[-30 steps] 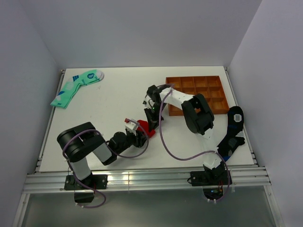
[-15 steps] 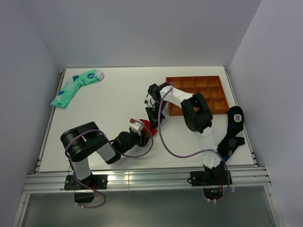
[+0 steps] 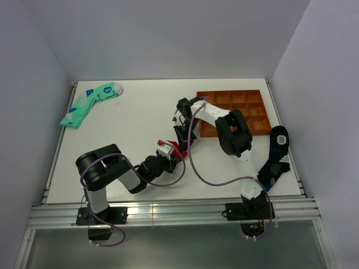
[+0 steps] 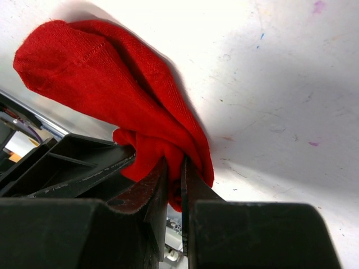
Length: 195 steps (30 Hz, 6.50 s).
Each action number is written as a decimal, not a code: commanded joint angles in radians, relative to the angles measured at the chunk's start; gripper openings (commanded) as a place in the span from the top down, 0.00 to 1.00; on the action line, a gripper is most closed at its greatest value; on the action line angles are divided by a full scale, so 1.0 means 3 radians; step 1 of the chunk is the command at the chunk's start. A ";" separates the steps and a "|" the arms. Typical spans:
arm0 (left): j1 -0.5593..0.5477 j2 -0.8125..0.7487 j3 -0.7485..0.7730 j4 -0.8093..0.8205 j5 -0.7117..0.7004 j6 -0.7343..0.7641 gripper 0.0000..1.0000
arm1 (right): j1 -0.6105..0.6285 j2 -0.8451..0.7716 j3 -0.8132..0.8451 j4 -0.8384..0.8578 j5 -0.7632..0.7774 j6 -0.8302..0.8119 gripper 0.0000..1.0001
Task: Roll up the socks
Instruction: Roll the sock at the center of the board.
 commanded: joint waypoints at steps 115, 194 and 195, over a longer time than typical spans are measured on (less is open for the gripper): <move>0.1758 0.0454 -0.0122 -0.1652 0.3392 -0.2173 1.00 | 0.0149 -0.1589 -0.4249 0.7194 -0.1092 0.0860 0.49; 0.2039 -0.0374 -0.0168 -0.1709 0.2508 -0.2301 0.74 | 0.0196 -0.0950 -0.3897 0.5529 -0.0616 0.1315 0.97; 0.2009 -0.0420 -0.0198 -0.1663 0.2462 -0.2306 0.73 | 0.0180 -0.0960 -0.3871 0.5447 -0.0591 0.1320 0.98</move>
